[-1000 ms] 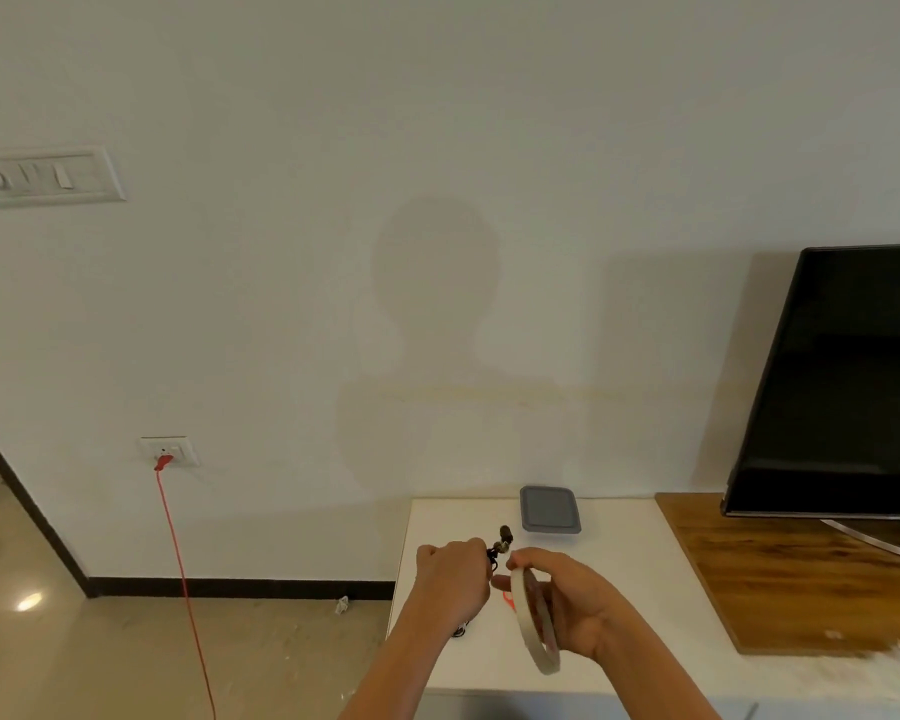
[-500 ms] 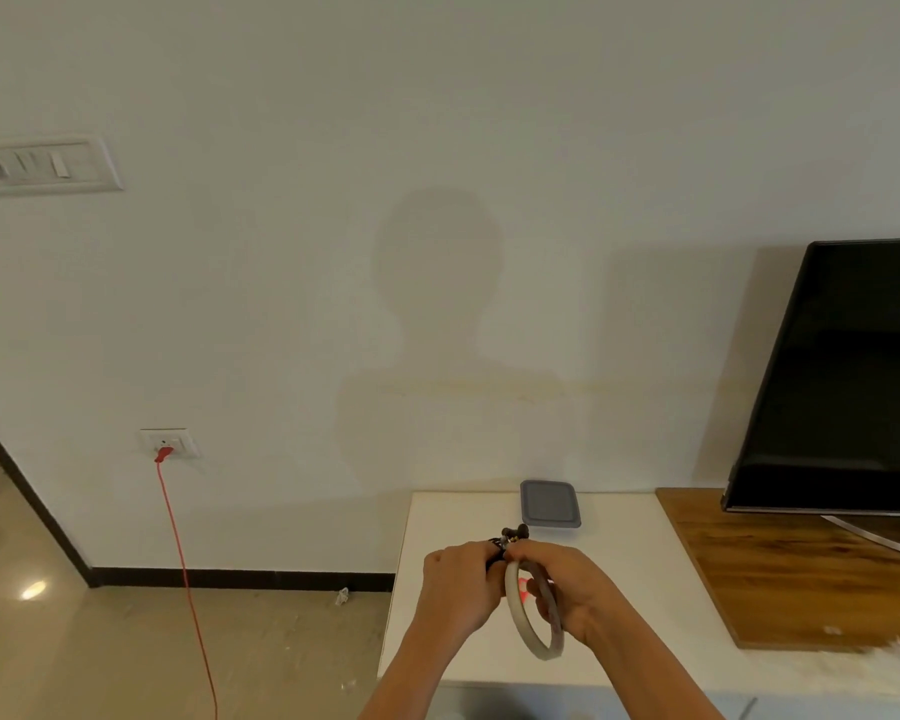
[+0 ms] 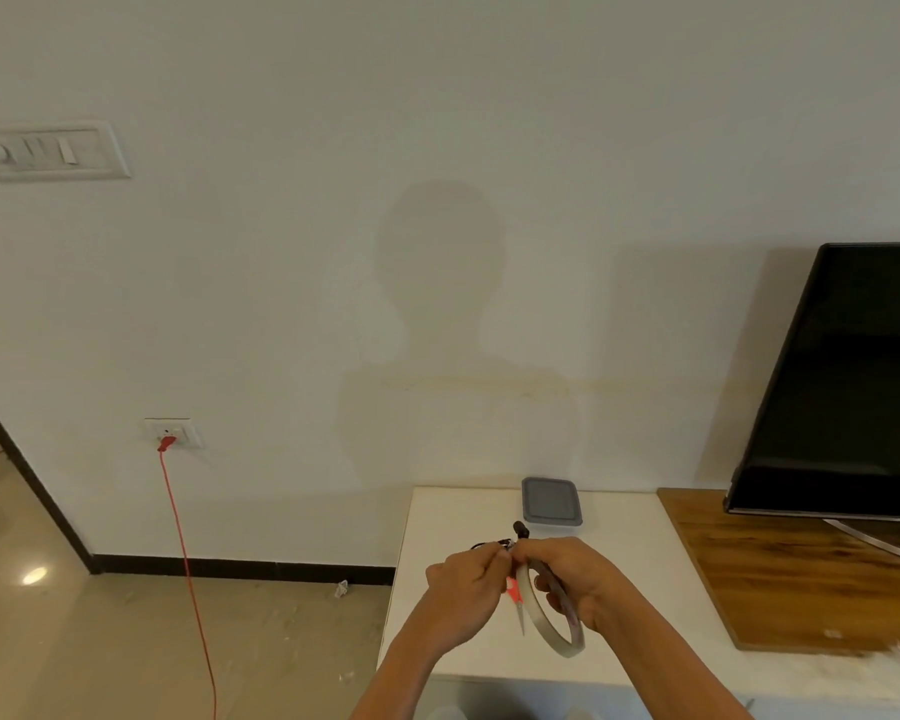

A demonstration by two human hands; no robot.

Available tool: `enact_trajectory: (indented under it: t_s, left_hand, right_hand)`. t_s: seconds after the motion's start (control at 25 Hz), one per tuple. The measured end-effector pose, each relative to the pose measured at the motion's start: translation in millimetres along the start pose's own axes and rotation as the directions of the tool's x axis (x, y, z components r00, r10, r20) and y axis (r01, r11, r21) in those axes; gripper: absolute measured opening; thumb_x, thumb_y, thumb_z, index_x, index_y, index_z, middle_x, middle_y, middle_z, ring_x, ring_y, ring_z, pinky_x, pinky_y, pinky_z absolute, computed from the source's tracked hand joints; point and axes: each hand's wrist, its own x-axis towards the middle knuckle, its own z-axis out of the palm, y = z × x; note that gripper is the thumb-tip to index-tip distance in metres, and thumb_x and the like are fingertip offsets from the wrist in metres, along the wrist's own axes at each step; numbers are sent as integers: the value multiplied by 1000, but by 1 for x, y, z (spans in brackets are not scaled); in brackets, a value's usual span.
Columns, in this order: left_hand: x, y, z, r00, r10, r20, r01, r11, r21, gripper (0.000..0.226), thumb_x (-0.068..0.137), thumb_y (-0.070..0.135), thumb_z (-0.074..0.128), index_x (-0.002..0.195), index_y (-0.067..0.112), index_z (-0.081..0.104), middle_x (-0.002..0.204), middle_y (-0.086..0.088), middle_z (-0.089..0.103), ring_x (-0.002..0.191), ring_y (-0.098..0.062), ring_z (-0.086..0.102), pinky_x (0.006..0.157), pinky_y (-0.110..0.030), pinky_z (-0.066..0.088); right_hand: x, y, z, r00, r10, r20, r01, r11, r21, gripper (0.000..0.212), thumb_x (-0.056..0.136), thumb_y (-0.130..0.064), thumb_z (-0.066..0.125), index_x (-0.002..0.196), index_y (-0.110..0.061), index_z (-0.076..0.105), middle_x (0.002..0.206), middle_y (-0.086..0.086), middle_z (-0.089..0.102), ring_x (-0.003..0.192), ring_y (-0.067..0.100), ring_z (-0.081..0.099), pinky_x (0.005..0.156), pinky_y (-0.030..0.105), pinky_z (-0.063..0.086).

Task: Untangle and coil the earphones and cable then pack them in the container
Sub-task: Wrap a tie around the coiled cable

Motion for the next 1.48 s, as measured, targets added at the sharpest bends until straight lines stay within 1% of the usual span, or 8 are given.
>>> enact_trajectory:
  t_s: [0.2,0.4,0.64,0.72,0.96,1.08,1.24,1.48]
  left_hand:
    - [-2,6,5,974,-193,-120,142,928,-344,46,97,37,42,60,26,67,58,9,65,59,-6,56,68,-20,45]
    - [1,4,11,953,-233,-195,140,907,-398,45,96,25,45,55,24,64,46,11,60,46,-1,54,55,-14,41]
    - [3,3,23,924,-299,-239,142,847,-511,43,93,18,45,55,20,64,52,6,63,52,-9,51,56,-21,41]
    - [4,3,30,917,-321,-237,133,805,-578,38,94,17,44,60,14,61,57,0,60,61,-16,48,61,-28,39]
    - [3,5,45,853,-446,-270,133,687,-714,35,97,19,47,69,6,62,62,-5,55,61,-14,44,58,-26,36]
    - [1,6,42,838,-510,-193,142,547,-825,34,97,19,48,70,8,65,63,-4,56,63,-14,46,61,-25,37]
    - [1,1,26,857,-515,29,242,351,-904,29,95,18,52,72,10,68,62,-2,53,58,-13,42,61,-25,36]
    - [-4,-11,12,824,-397,404,459,52,-887,24,85,33,65,66,22,75,60,8,62,54,-4,54,65,-27,33]
  right_hand:
    - [0,0,4,998,-38,41,41,997,-59,17,78,-18,65,67,-6,68,69,12,57,56,11,41,52,22,37]
    - [1,-4,2,997,-65,37,70,984,-165,19,75,-24,69,63,-10,70,63,5,60,65,13,44,58,24,38]
    - [-1,-8,1,988,-147,51,155,934,-322,17,76,-28,70,65,-16,73,67,0,65,66,10,49,57,18,40]
    - [-1,-11,2,985,-172,27,169,905,-391,20,75,-27,70,57,-18,68,61,-1,59,61,9,46,53,17,37]
    - [3,-13,4,979,-201,13,179,836,-518,35,78,-26,70,48,-16,55,45,-3,38,44,8,34,47,18,29]
    - [4,-10,3,985,-170,1,141,813,-565,41,78,-45,70,51,-17,57,41,-8,40,44,7,35,46,18,29]
    - [5,-1,-8,987,-63,150,127,872,-472,53,73,-71,60,72,-18,70,74,1,56,50,10,36,45,19,32]
    - [13,11,-23,934,-5,356,129,937,-325,36,85,-62,51,86,-29,66,75,-3,60,55,7,50,52,18,40]
